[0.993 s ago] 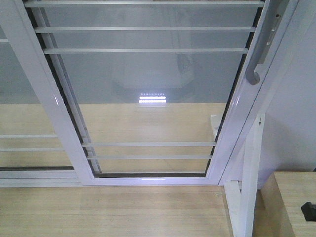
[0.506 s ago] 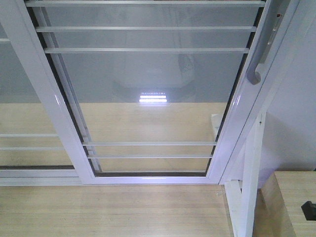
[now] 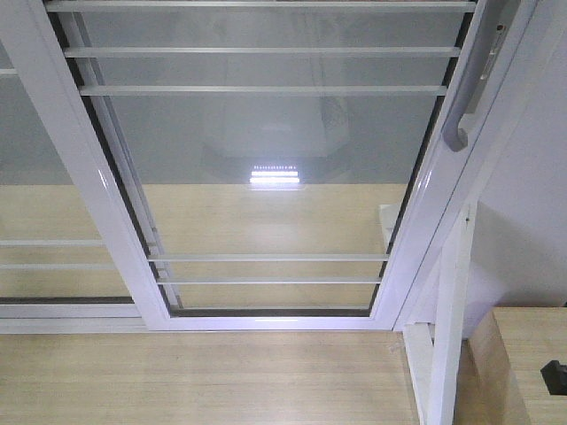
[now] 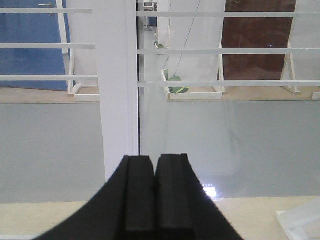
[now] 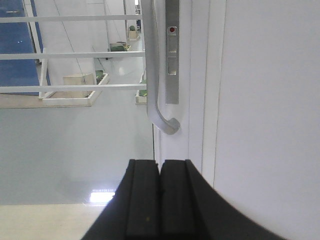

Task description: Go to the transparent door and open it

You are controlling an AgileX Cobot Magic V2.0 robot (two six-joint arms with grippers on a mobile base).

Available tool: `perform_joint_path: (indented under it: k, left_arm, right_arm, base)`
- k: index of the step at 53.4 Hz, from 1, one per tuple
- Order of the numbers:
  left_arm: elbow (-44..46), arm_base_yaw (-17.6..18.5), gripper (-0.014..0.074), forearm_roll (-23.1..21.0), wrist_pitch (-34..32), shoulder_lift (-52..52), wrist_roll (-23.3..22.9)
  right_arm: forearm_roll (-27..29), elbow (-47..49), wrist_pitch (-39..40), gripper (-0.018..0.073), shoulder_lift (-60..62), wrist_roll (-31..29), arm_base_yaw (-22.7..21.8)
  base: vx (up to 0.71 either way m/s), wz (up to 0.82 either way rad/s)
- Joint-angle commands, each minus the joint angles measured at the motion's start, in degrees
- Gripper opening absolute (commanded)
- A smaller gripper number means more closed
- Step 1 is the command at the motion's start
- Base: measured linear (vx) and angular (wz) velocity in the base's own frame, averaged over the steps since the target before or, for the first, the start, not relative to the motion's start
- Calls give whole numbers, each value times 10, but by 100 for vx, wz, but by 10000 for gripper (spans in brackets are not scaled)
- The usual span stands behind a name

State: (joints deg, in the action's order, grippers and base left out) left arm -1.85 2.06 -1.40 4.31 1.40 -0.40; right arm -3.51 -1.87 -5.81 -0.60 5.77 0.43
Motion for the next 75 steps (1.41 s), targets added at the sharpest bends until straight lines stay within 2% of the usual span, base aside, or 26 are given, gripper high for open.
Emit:
perform_joint_path:
  k: [1, 10, 15, 22, 27, 36, 42, 45, 52, 59, 64, 69, 75]
  left_arm:
    - [-4, 3, -6, -4, -43, 11, -4]
    - [-4, 3, -6, -4, -64, 11, -5]
    - [-4, 3, -6, -5, -70, 11, -8]
    - [0, 3, -6, -5, -150, 11, -46]
    - [28, 3, -6, -5, -197, 11, -66]
    - [172, 3, -4, -3, -154, 29, -63]
    - [280, 3, -3, 14, -100, 84, -40]
    - [342, 3, -3, 37, -67, 138, -16]
    - [403, 3, -3, 73, -38, 238, 23]
    - [411, 3, 3, 71, -52, 316, 26]
    - [411, 3, 17, 71, -43, 351, 25]
    - [411, 3, 55, 71, -30, 377, 25]
    - [411, 3, 135, 49, 3, 399, 25]
  right_arm:
    - [-4, 0, 55, -9, -10, -4, 1]
    - [-4, 0, 72, -9, -10, -4, 1]
    - [-4, 0, 110, -9, -10, -4, 1]
    - [-4, 6, 207, -9, -10, 4, 1]
    - [-7, 52, 184, -7, -10, 7, 1]
    - [-24, 226, 12, -6, -31, -9, 1]
    - [-39, 326, -44, -5, -90, -9, 1]
    - [-39, 374, -44, -5, -134, -9, 1]
    - [-39, 413, -15, -5, -234, -9, 1]
    - [-29, 414, 31, 1, -337, 0, 1]
    - [22, 414, 37, 20, -392, 5, 1]
    - [52, 414, 35, 67, -434, -4, 1]
    - [35, 414, 36, 170, -466, -9, 1]
  base:
    - [0, 0]
    - [0, 0]
    - [0, 0]
    - [0, 0]
    - [0, 0]
    - [0, 0]
    - [0, 0]
    - [0, 0]
    - [0, 0]
    - [0, 0]
    - [0, 0]
    - [0, 0]
    - [0, 0]
